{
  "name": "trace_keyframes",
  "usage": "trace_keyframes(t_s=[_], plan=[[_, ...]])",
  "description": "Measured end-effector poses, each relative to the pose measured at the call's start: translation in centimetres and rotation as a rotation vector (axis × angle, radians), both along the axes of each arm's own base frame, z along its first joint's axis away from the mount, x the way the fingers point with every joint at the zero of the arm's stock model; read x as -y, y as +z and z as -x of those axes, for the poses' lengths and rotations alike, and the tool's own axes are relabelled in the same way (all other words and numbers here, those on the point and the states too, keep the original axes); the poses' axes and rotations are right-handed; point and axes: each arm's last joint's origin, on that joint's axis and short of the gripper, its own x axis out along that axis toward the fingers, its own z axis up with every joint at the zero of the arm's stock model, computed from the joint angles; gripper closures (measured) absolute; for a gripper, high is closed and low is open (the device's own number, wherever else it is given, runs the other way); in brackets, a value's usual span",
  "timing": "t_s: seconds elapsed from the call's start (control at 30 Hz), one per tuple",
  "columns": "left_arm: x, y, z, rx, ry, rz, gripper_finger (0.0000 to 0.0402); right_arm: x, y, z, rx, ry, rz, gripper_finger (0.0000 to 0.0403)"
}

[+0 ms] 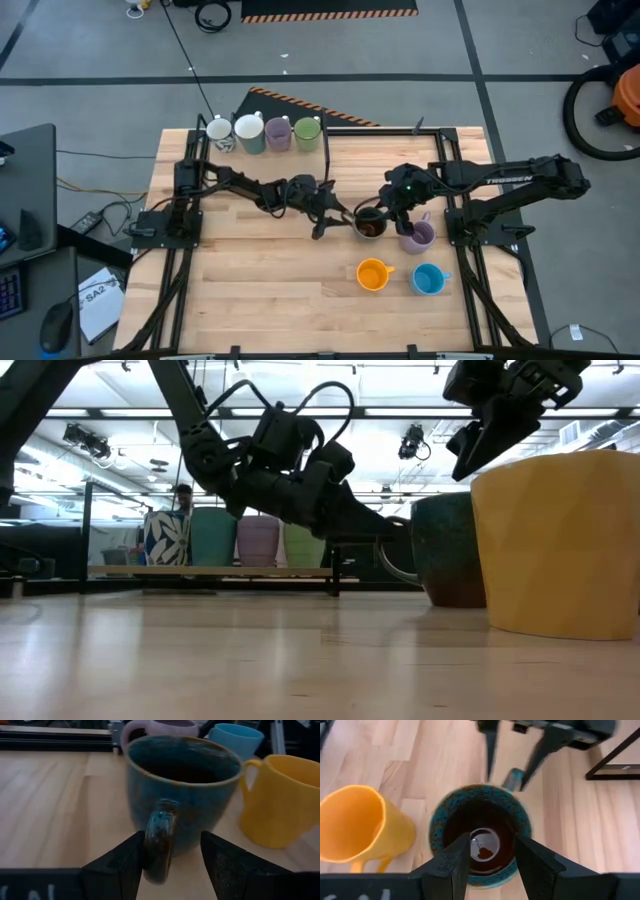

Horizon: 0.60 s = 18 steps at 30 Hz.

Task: Place coffee mugs
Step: Put the dark blue patterned mug on the shelf

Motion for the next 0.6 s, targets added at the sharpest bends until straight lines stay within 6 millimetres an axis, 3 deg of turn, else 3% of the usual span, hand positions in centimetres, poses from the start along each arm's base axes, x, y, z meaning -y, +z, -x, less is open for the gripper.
trace_keyframes(t_s=[0.2,0.6], plan=[[0.87,-0.01,-0.14,0.002,0.014,-0.030,0.0217,-0.27,0.50,0.55,0.017,-0.013,0.026,0.0245],[1.06,-0.08,-0.15,-0.016,0.043,0.004,0.0323,-0.23,0.96,0.89,0.042,-0.043,0.026,0.0245]])
